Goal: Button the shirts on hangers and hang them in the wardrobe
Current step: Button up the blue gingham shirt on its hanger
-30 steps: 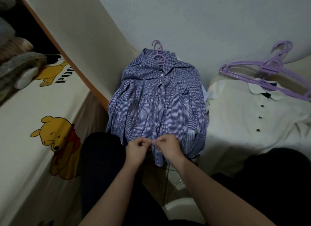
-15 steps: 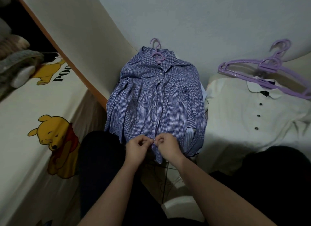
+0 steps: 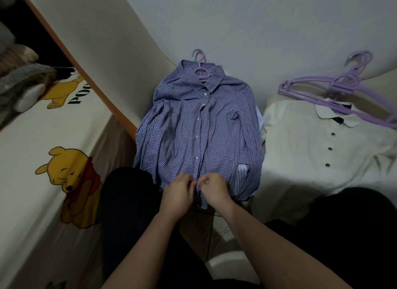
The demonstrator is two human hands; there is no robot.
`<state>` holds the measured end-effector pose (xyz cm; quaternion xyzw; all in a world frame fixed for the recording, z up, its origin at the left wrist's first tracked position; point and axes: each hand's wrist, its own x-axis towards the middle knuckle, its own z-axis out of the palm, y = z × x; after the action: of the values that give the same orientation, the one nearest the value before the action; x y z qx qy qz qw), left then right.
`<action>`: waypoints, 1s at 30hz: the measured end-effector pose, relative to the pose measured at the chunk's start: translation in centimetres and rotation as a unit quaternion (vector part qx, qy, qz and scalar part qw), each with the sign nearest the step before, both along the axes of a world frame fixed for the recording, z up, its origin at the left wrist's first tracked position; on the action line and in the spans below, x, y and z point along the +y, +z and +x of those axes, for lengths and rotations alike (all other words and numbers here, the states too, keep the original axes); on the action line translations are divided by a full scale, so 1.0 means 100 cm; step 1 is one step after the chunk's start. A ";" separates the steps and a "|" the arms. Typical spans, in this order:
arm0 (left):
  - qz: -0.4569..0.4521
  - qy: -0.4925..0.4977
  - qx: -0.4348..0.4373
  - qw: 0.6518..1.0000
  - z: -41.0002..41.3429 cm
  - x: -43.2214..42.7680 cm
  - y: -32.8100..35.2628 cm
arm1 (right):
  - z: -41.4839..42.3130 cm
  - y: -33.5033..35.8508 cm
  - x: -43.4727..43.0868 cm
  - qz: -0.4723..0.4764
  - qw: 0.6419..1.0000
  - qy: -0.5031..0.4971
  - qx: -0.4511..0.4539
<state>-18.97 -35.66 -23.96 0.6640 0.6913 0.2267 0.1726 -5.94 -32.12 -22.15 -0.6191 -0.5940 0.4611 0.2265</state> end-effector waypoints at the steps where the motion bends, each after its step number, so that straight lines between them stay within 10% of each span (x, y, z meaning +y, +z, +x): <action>1: -0.004 0.004 -0.023 1.000 -0.001 0.001 -0.001 | 0.001 0.000 0.001 -0.003 1.000 0.009 0.000; 15: -0.057 0.060 -0.217 0.973 -0.005 0.005 -0.001 | 0.006 -0.001 0.004 -0.010 1.000 -0.023 0.013; 23: -0.108 0.075 -0.046 0.990 0.003 -0.003 0.001 | 0.018 -0.013 0.004 -0.032 0.999 -0.032 -0.011; 30: 0.112 0.039 0.047 0.992 0.015 0.041 0.029 | 0.016 0.021 0.044 0.131 0.988 -0.083 -0.005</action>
<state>-17.49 -31.55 -21.01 0.6615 0.6942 0.2781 0.0553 -4.35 -27.74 -20.04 -0.6334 -0.5970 0.3557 0.3404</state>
